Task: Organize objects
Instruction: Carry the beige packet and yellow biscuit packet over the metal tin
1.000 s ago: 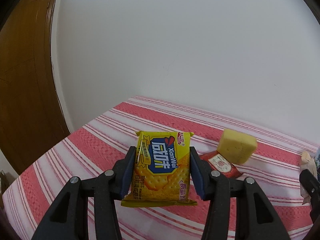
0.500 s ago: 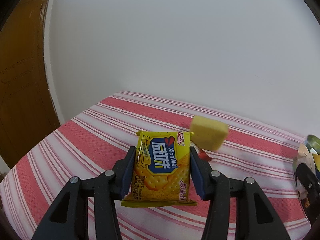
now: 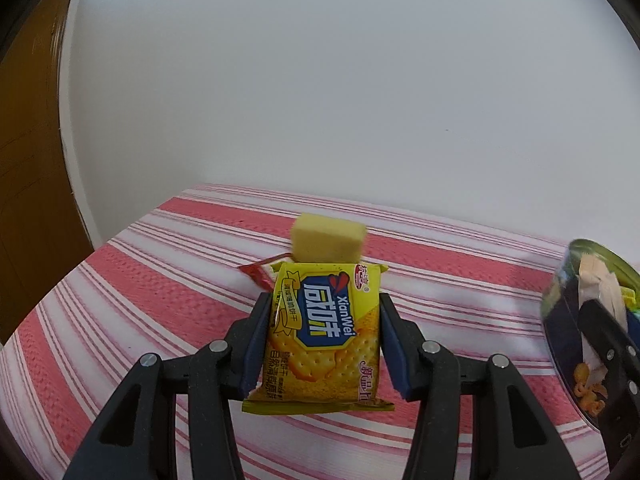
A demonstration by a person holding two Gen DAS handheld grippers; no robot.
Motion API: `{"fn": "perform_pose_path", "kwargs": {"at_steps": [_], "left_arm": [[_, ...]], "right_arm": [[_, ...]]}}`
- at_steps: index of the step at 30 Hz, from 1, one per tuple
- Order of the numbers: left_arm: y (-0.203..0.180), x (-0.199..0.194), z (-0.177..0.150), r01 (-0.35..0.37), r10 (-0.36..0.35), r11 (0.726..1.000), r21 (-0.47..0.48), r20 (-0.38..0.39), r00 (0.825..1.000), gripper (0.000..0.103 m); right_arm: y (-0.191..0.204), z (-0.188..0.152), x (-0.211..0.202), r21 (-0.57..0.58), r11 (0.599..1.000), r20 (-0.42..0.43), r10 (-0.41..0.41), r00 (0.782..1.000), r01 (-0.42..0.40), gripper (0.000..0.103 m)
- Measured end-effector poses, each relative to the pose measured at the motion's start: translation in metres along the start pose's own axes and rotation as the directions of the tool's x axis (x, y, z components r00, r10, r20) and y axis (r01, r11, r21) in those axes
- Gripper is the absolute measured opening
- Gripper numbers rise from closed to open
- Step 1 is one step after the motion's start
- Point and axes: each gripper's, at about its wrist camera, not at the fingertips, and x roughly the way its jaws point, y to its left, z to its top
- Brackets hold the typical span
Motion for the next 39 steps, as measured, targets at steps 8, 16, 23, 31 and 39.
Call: {"fn": "perform_pose_path", "kwargs": {"at_steps": [8, 16, 23, 31, 39], "left_arm": [[-0.029, -0.011, -0.005, 0.037, -0.037, 0.999, 0.011, 0.002, 0.999, 0.053], [-0.061, -0.025, -0.005, 0.084, -0.084, 0.996, 0.038, 0.017, 0.996, 0.053], [-0.095, -0.040, -0.006, 0.124, -0.127, 0.990, 0.065, 0.034, 0.991, 0.053], [-0.126, -0.055, -0.005, 0.158, -0.163, 0.983, 0.089, 0.049, 0.985, 0.053], [-0.166, -0.067, -0.006, 0.209, -0.217, 0.970, 0.128, 0.054, 0.975, 0.053]], "right_arm": [[-0.018, -0.003, -0.017, -0.024, 0.999, 0.048, -0.039, 0.998, 0.040, 0.036], [-0.048, -0.003, -0.031, -0.016, 0.996, 0.083, -0.084, 0.993, 0.086, 0.036], [-0.068, -0.003, -0.044, -0.018, 0.992, 0.120, -0.125, 0.985, 0.128, 0.036], [-0.097, -0.002, -0.055, -0.001, 0.984, 0.149, -0.174, 0.973, 0.176, 0.036], [-0.121, -0.002, -0.061, 0.011, 0.974, 0.172, -0.224, 0.959, 0.226, 0.036]]}}
